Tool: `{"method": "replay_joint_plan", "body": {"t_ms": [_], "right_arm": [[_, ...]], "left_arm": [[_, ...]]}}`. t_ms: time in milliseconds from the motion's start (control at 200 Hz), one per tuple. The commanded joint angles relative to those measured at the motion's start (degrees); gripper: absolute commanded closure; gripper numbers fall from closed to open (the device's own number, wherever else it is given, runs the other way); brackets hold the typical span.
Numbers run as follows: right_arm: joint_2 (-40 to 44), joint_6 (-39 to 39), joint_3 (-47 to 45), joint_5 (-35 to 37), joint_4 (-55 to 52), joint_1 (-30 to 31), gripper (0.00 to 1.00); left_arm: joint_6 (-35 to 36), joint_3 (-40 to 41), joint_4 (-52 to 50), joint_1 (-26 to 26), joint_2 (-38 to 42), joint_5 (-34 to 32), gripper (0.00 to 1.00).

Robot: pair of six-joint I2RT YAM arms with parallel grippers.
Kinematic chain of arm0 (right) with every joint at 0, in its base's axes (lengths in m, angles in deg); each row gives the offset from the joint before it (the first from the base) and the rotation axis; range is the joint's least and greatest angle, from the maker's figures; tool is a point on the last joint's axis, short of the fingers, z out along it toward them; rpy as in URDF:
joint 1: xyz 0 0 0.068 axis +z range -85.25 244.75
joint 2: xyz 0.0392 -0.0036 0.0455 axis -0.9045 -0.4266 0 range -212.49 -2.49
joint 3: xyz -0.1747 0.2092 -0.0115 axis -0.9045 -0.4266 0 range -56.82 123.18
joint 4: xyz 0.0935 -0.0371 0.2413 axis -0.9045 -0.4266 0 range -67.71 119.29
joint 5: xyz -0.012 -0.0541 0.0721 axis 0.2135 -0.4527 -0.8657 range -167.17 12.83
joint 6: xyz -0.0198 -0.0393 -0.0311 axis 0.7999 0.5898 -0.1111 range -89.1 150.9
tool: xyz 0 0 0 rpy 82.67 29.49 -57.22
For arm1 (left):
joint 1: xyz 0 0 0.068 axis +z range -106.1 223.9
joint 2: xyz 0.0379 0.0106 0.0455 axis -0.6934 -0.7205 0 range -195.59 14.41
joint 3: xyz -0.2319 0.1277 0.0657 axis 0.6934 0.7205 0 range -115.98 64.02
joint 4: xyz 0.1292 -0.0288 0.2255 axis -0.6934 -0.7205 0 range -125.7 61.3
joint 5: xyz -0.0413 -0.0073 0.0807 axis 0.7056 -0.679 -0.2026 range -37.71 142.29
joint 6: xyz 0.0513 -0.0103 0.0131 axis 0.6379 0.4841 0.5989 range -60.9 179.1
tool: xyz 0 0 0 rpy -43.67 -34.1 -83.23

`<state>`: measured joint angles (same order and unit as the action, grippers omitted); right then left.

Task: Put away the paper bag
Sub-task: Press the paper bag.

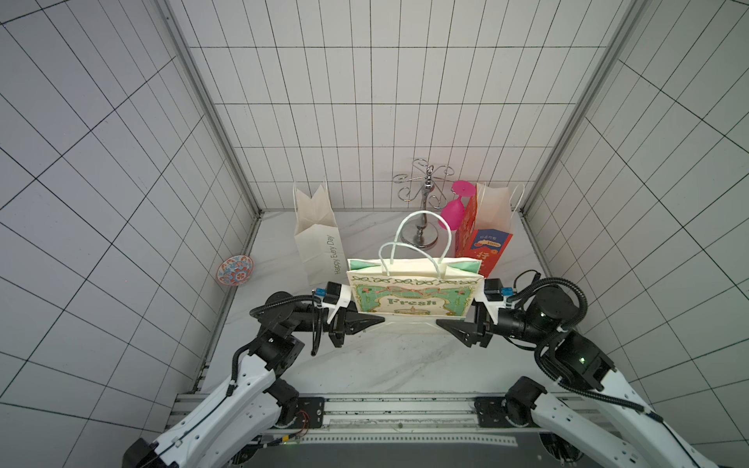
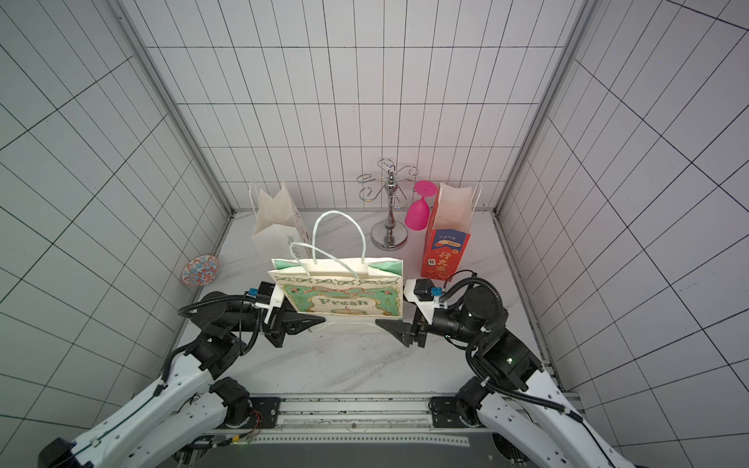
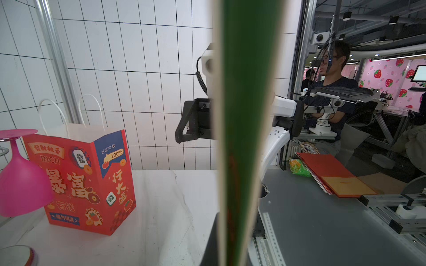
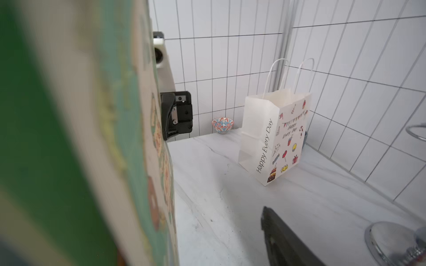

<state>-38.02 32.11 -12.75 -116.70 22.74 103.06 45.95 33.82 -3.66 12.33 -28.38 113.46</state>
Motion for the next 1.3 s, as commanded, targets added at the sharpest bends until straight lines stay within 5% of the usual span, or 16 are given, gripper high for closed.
{"method": "replay_joint_plan", "body": {"t_ms": [0,80,165,230,280,445,570,650,705,935,1005,1079,1159,1244,1294], "right_arm": [[-0.5,-3.7,-2.3,-7.8,9.4,0.4,0.69],[0.5,-5.0,-3.8,-6.9,13.0,0.4,1.0],[2.1,-5.8,-5.3,-5.7,14.5,0.4,1.0],[2.9,-6.0,-5.7,-5.1,13.8,0.4,1.0],[3.2,-6.0,-5.6,-4.6,12.3,0.4,1.0],[3.8,-5.7,-5.4,-5.2,6.7,0.4,1.0],[3.8,-6.0,-6.0,-8.6,5.5,0.4,1.0],[4.0,-5.6,-6.2,-8.7,4.4,0.4,1.0],[4.1,-5.0,-6.1,-8.2,3.2,0.4,1.0],[3.8,-3.0,-6.1,-7.1,-0.5,0.4,1.0],[3.6,-2.5,-6.1,-6.6,-1.3,0.4,1.0],[3.4,-2.1,-6.5,-6.2,-2.0,0.4,1.0],[3.1,-2.2,-7.0,-5.8,-2.1,0.4,1.0],[3.0,-2.2,-7.5,-5.3,-2.3,0.4,1.0],[3.0,-2.3,-7.8,-5.0,-2.2,0.4,1.0]], "left_arm": [[-0.5,-0.9,1.5,-0.5,-0.3,-1.2,1.0],[-1.2,-0.8,1.7,-0.5,-0.4,-1.6,1.0],[-1.5,-1.0,1.8,-0.6,-0.5,-1.9,1.0],[-2.0,-1.3,1.9,-0.4,-0.2,-2.2,0.63],[-2.4,-1.3,2.9,-0.5,0.4,-1.7,0.47],[-4.2,-1.9,6.1,-0.4,2.7,-2.5,0.4],[-5.9,-3.3,7.3,-0.4,1.8,-3.0,0.52],[-7.7,-4.1,8.9,-0.5,0.6,-2.5,0.74],[-8.7,-4.4,10.1,-0.4,-0.2,-2.2,1.0],[-14.3,-3.8,17.0,-0.7,-0.3,-1.2,1.0],[-15.5,-3.7,16.9,-0.7,0.5,-3.6,0.46],[-15.0,-3.6,16.0,-0.7,1.8,-6.1,0.38],[-15.2,-4.0,16.0,-0.7,1.9,-7.0,0.48],[-15.2,-4.9,14.5,-0.7,1.2,-8.1,1.0],[-15.2,-5.5,13.0,-0.6,0.9,-9.5,1.0]]}}
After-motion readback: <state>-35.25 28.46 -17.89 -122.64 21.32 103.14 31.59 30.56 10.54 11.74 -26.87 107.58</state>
